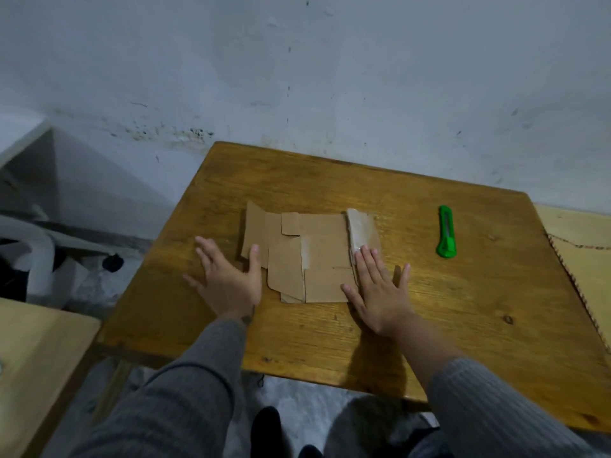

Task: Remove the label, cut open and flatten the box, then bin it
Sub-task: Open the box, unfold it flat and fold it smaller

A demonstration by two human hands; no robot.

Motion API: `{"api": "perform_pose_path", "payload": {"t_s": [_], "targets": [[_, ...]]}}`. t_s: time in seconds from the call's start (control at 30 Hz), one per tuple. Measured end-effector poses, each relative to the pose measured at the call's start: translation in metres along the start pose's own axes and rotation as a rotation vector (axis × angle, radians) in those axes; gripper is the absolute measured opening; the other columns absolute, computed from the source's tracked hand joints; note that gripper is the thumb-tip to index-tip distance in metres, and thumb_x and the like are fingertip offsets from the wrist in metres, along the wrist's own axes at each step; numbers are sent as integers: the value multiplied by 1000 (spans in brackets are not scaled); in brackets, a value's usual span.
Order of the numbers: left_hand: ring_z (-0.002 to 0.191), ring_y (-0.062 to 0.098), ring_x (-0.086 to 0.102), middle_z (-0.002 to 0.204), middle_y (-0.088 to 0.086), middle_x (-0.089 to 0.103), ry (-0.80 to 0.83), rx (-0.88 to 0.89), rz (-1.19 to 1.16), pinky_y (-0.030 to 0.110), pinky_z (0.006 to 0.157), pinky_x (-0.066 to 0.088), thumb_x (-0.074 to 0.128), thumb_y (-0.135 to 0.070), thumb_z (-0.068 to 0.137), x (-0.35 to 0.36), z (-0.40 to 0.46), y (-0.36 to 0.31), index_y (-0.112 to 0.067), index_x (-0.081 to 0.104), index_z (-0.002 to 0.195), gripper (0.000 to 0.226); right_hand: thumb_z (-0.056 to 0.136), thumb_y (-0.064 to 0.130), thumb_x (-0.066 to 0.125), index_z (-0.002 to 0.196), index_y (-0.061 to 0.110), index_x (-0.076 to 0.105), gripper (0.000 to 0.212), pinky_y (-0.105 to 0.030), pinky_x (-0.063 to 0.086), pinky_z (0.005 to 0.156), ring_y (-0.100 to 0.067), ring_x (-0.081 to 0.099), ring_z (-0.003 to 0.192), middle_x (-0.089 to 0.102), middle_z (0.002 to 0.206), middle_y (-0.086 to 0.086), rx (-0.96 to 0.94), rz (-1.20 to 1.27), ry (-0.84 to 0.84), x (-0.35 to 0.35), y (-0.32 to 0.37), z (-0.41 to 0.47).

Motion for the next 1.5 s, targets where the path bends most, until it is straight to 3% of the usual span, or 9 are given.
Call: {"api": "perform_pose_path", "payload": {"t_s": [0.13, 0.3, 0.5, 0.67, 0.73, 0.83, 0.9, 1.0, 1.5], "targets": [[149, 18, -7, 163, -1, 3, 186, 194, 304, 59, 110, -17, 6, -62, 95, 11, -1, -15, -18, 16, 153, 74, 94, 60, 8, 148, 22, -20, 72, -59, -19, 109, -12, -28, 141, -30, 152, 8, -3, 3, -5, 1, -1, 1], [148, 10, 0, 161, -1, 14, 214, 264, 60, 45, 117, -16, 14, -41, 103, 20, -10, -34, -18, 8, 155, 57, 92, 57, 3, 148, 17, -19, 72, -41, -14, 116, -15, -24, 143, -23, 157, -1, -59, -26, -110, 5, -3, 0], [143, 26, 29, 154, 1, 35, 217, 128, -396, 39, 116, 26, 23, -43, 101, 17, -18, -46, -28, 22, 152, 53, 96, 51, 9, 149, 14, -13, 69, -31, -12, 116, -15, -21, 144, -22, 156, -3, -123, 53, -170, 8, -6, -2], [99, 21, 64, 118, 14, 65, 266, 168, -518, 21, 74, 54, 22, -55, 94, 20, -29, -79, -8, 50, 136, 69, 90, 60, 1, 149, 13, -12, 77, -32, -10, 116, -15, -22, 143, -23, 154, -3, -122, 64, -170, 8, -6, -2], [94, 21, 65, 110, 12, 67, 316, 181, -552, 31, 75, 57, 20, -64, 88, 26, -37, -91, -11, 53, 131, 76, 87, 61, -4, 149, 13, -13, 79, -32, -11, 116, -15, -22, 143, -23, 154, -3, -123, 56, -166, 8, -5, -2], [119, 25, 55, 137, 15, 54, 386, 237, -426, 41, 95, 48, 17, -62, 92, 38, -44, -104, -22, 42, 143, 70, 86, 64, -5, 149, 13, -12, 82, -32, -13, 115, -15, -23, 143, -22, 155, -3, -121, 81, -166, 6, -5, -3], [144, 15, 23, 161, 1, 21, 422, 365, -318, 42, 116, 25, 17, -52, 100, 45, -45, -108, -31, 14, 154, 59, 83, 62, -8, 150, 13, -11, 83, -32, -12, 115, -16, -22, 143, -21, 155, -3, -127, 95, -168, 6, -5, -3], [146, 2, -4, 163, -9, 5, 455, 534, -112, 33, 120, -3, 17, -42, 104, 56, -42, -110, -24, 1, 154, 56, 81, 62, -10, 149, 12, -10, 85, -34, -10, 118, -17, -21, 144, -21, 155, -3, -139, 109, -169, 6, -6, -3], [147, 10, -16, 161, -8, -14, 450, 690, 379, 38, 119, -12, 10, -35, 104, 70, -45, -106, -22, -6, 153, 53, 87, 60, 4, 144, 11, -20, 78, -27, -14, 114, -12, -23, 142, -24, 152, -1, -165, 198, -195, 6, -9, -5]]}}
Point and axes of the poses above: each hand's wrist, its own z-axis towards the middle knuckle, its own x-axis out of the palm, y = z × x, the point moved 3 cm from there along z, towards the middle knuckle
